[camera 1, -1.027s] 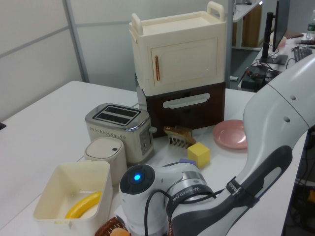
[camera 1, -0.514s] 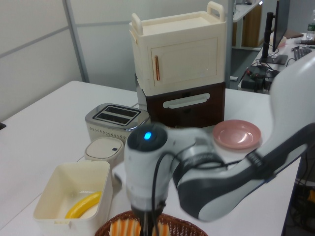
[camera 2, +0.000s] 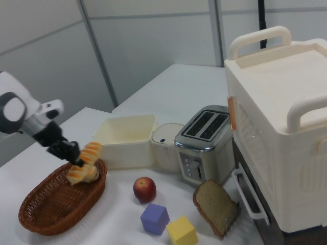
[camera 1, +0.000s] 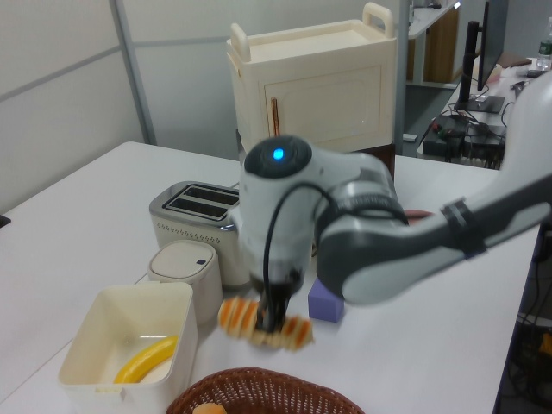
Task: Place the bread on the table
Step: 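Carry the roll out of the basket and lower it onto the table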
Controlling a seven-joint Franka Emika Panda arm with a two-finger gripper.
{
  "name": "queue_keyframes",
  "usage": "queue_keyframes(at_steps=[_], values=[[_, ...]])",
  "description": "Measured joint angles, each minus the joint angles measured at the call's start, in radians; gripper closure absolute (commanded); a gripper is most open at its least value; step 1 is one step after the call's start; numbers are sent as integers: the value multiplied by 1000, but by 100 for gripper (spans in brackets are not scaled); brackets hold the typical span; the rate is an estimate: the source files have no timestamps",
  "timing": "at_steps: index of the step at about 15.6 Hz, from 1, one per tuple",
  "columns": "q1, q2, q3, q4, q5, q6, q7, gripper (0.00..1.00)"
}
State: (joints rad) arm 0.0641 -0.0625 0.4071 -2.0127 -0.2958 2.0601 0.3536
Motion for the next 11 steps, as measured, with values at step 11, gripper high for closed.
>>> queue_keyframes(at_steps=[11], values=[[-68,0,-90,-17,1,-62,32,68]])
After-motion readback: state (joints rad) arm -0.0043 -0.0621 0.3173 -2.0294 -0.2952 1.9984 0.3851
